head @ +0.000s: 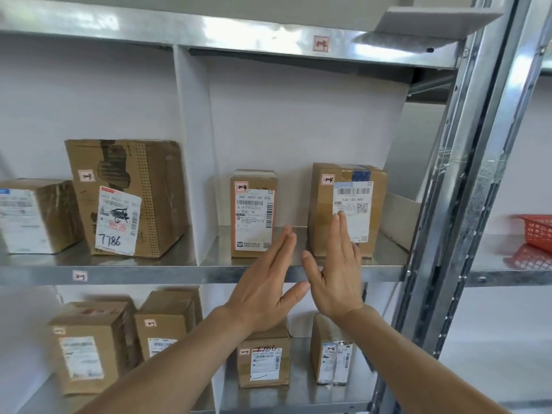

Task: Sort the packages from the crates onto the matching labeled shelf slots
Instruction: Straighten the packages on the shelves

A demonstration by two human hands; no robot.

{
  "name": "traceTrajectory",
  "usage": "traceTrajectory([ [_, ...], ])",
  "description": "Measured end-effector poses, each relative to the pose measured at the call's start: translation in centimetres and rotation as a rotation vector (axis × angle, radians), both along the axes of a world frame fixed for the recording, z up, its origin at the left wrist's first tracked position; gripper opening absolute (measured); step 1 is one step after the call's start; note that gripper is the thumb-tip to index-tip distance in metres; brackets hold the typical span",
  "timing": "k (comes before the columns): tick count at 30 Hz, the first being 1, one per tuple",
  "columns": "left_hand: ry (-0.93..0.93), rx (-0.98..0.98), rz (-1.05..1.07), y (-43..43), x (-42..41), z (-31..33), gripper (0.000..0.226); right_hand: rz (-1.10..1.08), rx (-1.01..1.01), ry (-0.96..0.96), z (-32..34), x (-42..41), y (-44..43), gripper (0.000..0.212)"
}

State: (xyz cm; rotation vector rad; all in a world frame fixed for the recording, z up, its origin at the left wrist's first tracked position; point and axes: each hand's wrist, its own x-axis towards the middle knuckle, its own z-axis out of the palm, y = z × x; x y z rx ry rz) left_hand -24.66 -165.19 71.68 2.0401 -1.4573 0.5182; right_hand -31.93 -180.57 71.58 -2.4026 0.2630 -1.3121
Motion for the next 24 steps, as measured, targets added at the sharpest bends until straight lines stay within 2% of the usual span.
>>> traceTrajectory([
  [6,-0.109,-0.224,0.063,3.6,2.1,0.2,0.081,0.138,0.039,0.108,0.2,2.6,4.4,0.092],
  [13,0.14,-0.101,0.195,4.7,3.4,0.1,0.085,0.18,0.099,0.224,-0.1,4.8,6.3,0.084],
  [18,0.194,-0.04,0.211,4.6,3.8,-0.2,0.093,0.217,0.136,0.22,0.2,4.7,6.8,0.073],
  [24,0.218,0.011,0.195,4.5,4.3,-0.2,0.095,0.224,0.159,0.236,0.4,4.9,6.9,0.076],
])
